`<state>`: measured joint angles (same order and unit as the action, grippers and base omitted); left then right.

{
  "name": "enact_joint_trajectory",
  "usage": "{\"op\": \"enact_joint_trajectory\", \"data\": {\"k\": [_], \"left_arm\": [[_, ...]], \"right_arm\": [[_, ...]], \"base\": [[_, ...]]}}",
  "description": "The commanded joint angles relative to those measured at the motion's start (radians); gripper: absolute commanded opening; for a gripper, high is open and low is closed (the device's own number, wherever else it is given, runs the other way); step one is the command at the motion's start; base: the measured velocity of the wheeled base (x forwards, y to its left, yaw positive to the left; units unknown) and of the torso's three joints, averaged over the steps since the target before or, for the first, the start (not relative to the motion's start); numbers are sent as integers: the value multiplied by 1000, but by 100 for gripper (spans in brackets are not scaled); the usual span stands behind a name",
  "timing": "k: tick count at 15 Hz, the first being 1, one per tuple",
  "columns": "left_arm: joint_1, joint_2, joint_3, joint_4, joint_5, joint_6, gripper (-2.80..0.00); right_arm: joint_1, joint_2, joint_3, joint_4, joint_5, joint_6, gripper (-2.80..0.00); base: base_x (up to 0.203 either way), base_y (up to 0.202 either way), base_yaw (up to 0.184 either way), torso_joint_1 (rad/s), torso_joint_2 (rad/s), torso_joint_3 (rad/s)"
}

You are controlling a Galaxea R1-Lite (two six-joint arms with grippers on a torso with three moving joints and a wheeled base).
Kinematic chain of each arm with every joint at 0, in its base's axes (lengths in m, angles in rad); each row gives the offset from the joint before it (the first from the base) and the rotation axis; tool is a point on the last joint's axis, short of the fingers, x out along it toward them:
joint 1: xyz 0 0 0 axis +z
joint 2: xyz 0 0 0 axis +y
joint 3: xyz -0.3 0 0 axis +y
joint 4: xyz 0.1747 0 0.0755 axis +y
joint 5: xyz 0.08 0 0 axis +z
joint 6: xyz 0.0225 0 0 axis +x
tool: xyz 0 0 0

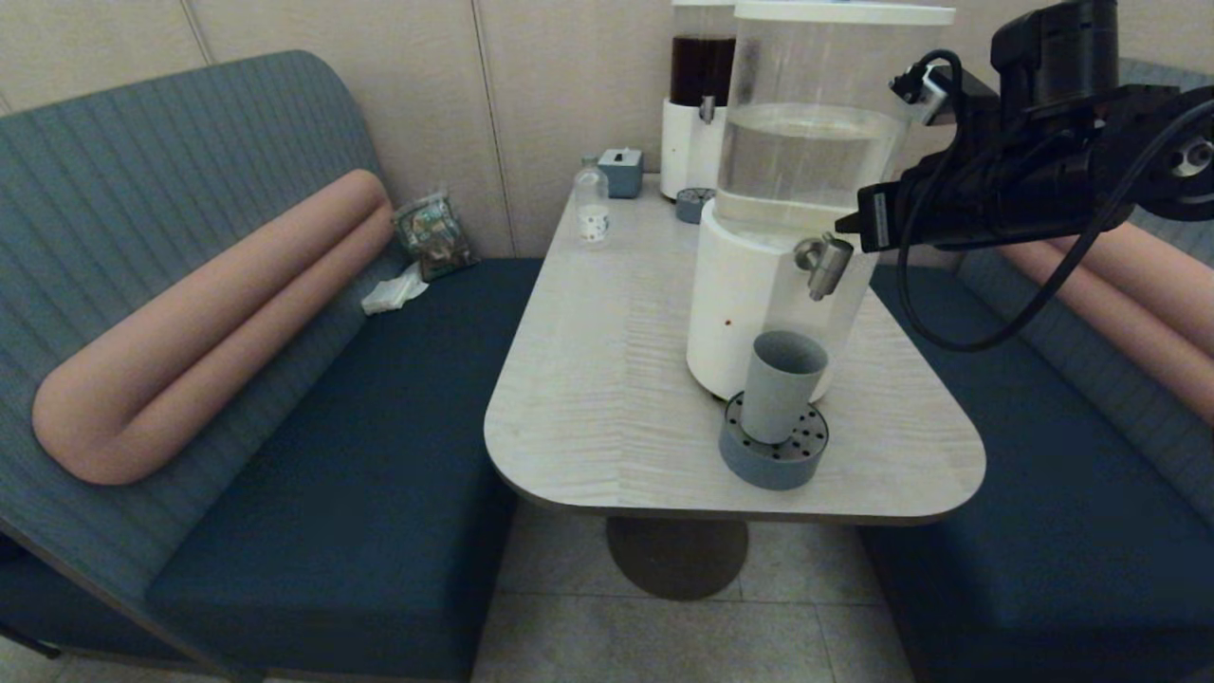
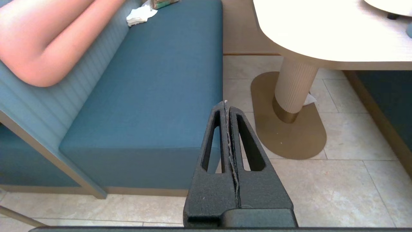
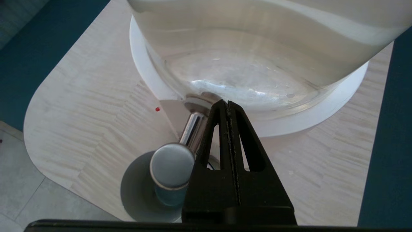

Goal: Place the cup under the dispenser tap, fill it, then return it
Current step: Turn on the faucet

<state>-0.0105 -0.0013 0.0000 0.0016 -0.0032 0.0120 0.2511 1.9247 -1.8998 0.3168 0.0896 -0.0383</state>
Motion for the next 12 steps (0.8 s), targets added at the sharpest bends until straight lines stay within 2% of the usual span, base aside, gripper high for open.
{"op": "enact_joint_trajectory", "data": {"k": [1, 12], "left_arm": [[0, 0, 0, 0, 0, 0, -280], [0, 0, 0, 0, 0, 0, -280]], "right_arm": [[4, -6, 2, 2, 1, 1, -280], [17, 13, -1, 1, 4, 1, -280]], "base": [[0, 0, 0, 0, 0, 0], [0, 0, 0, 0, 0, 0]]}}
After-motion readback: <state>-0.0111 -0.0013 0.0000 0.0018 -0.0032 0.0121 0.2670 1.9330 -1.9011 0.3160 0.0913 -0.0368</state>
